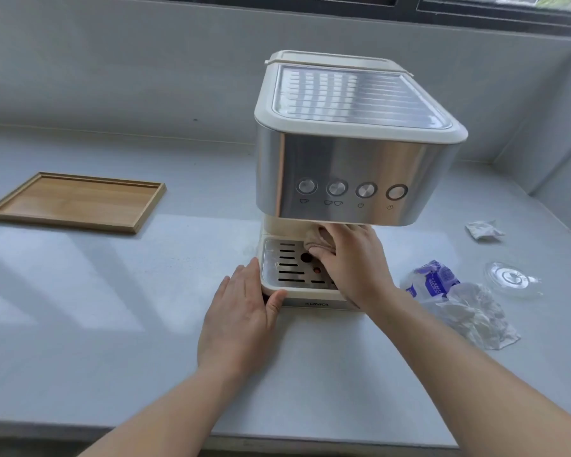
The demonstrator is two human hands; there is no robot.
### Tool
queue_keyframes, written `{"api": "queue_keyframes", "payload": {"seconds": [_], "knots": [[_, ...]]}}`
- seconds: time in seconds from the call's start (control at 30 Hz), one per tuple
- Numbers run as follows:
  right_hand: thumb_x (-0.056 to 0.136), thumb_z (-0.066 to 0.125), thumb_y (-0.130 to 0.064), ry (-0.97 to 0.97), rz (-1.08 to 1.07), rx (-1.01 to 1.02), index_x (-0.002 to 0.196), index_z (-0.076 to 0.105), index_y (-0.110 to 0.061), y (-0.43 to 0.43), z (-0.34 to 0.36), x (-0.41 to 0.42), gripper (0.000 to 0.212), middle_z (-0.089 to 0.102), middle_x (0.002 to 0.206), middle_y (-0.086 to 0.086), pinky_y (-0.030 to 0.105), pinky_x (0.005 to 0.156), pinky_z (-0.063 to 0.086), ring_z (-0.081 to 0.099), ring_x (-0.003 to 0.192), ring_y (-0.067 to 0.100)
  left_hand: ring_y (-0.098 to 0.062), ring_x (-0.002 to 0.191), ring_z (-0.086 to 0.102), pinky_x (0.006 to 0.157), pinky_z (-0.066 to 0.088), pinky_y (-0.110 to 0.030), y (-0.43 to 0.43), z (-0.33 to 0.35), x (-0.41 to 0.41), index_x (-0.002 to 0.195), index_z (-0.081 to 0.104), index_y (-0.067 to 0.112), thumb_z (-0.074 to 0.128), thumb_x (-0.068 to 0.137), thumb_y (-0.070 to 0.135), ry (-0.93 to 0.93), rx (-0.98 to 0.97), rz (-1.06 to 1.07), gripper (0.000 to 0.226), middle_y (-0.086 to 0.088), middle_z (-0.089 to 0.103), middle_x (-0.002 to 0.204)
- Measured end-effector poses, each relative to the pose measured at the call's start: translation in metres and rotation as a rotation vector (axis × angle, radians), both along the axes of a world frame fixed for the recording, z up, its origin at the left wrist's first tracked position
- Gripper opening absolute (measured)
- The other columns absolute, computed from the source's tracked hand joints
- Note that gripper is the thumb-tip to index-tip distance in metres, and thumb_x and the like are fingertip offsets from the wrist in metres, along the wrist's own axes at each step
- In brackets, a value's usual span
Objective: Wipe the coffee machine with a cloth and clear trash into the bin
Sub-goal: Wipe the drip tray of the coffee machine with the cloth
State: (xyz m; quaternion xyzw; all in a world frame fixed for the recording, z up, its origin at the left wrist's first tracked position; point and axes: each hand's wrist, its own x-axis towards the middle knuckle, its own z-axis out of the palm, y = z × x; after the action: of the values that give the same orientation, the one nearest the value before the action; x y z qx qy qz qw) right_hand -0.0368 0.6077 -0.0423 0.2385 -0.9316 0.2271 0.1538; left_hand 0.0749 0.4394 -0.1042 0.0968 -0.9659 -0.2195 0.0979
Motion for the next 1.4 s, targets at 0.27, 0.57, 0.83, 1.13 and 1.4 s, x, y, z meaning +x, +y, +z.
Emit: {"api": "queue_keyframes", "payload": {"seconds": [0.27,0.57,0.83,1.13,1.4], "knots": [[0.088,0.070,-0.023,0.009,0.078,-0.027,0.107,0.072,-0.023,0.031,-0.006,0.006,0.019,0.075,0.099,-0.013,0.028,0.083,0.048,0.056,0.098,0.020,-0.019,0.143,0.032,0.121,0.025,-0.037,-0.002,-0.001,0.002,0.154,0.022,0.018,0.013,0.091,0.067,0.001,0.011,-0.007,0.080,0.000,0.041,0.153],[0.087,0.074,-0.022,0.050,0.107,-0.010,0.116,0.070,-0.018,0.029,-0.021,0.049,0.029,0.072,0.112,-0.010,0.041,0.085,0.048,0.056,0.095,0.032,-0.019,0.146,0.028,0.124,0.017,-0.033,-0.001,0.002,0.001,0.155,0.019,0.016,0.009,0.089,0.066,-0.019,-0.007,-0.012,0.084,-0.001,0.038,0.156],[0.089,0.070,-0.023,-0.013,0.079,-0.114,0.114,0.070,-0.024,0.013,-0.018,0.046,0.024,0.072,0.112,-0.015,0.038,0.090,0.043,0.053,0.096,0.027,-0.017,0.145,0.029,0.123,0.018,-0.034,-0.001,0.003,0.001,0.156,0.018,0.018,0.007,0.088,0.067,-0.020,0.018,-0.020,0.084,0.001,0.039,0.154],[0.091,0.068,-0.022,-0.003,0.006,0.018,0.101,0.071,-0.024,0.031,-0.006,0.022,0.011,0.073,0.103,-0.016,0.041,0.086,0.045,0.053,0.088,0.026,-0.017,0.145,0.031,0.123,0.018,-0.034,-0.003,0.001,0.002,0.156,0.018,0.019,0.024,0.099,0.055,-0.005,0.041,-0.019,0.068,0.002,0.041,0.154],[0.094,0.063,-0.033,0.041,0.102,0.070,0.111,0.072,-0.023,0.011,-0.011,0.015,0.021,0.073,0.106,-0.011,0.040,0.083,0.048,0.053,0.087,0.028,-0.013,0.150,0.020,0.121,0.004,-0.023,-0.004,-0.004,0.001,0.157,0.016,0.020,0.024,0.099,0.056,0.032,0.036,-0.006,0.069,0.005,0.031,0.161]]}}
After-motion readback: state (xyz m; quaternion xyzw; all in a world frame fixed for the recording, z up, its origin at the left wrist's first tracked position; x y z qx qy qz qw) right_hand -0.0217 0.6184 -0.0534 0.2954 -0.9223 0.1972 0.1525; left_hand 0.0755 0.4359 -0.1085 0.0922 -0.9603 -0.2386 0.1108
